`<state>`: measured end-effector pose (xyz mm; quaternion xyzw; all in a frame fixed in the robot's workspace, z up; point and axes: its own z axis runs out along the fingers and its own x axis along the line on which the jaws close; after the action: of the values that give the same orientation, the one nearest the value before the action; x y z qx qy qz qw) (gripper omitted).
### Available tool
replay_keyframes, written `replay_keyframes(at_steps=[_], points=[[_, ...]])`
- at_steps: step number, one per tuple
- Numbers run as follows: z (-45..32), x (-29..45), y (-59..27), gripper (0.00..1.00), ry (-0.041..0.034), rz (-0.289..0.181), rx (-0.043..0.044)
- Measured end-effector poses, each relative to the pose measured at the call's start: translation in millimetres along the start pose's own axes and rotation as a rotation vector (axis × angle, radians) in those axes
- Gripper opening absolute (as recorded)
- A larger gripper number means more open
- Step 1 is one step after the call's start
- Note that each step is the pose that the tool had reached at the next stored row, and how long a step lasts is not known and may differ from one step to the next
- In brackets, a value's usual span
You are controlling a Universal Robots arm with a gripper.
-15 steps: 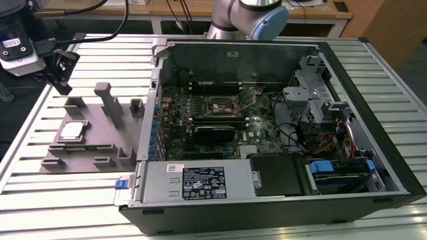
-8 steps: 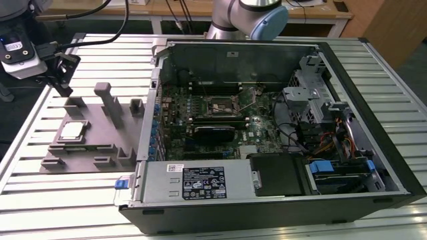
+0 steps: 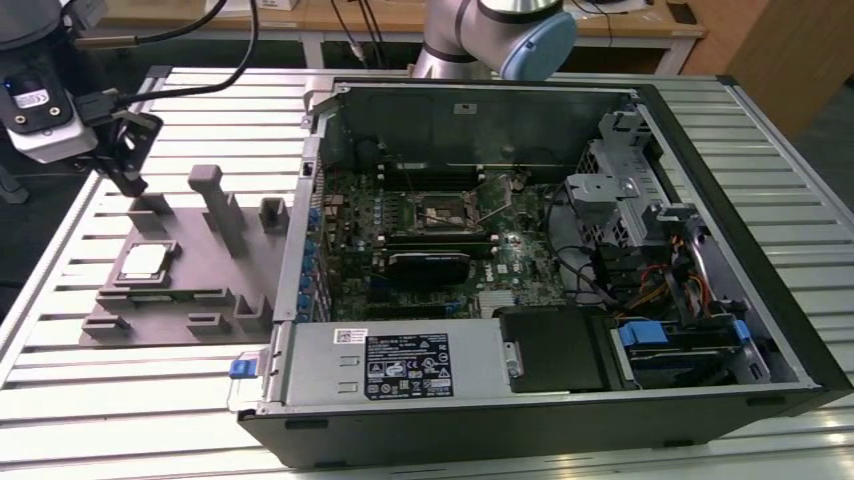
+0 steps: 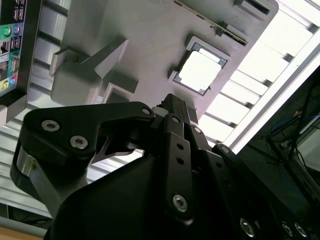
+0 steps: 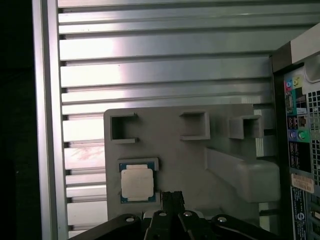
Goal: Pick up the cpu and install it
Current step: 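Pick up the cpu and move it towards the insertion slot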
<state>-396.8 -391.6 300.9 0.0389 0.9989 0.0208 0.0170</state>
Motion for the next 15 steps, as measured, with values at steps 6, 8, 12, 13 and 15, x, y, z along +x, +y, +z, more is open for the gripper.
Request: replay_keyframes(at_steps=[6, 8, 12, 13, 15], points=[[3.8, 0.1, -0.2, 0.11, -0.0001, 0.000, 0.0008], [5.2, 0.2, -0.2, 0.11, -0.0002, 0.000, 0.0013], [8.0, 0.3, -0.4, 0.11, -0.0001, 0.000, 0.0025], [8.8, 0.4, -0.4, 0.11, -0.0002, 0.000, 0.0027], [10.6, 0.4, -0.5, 0.11, -0.0002, 0.000, 0.0034]])
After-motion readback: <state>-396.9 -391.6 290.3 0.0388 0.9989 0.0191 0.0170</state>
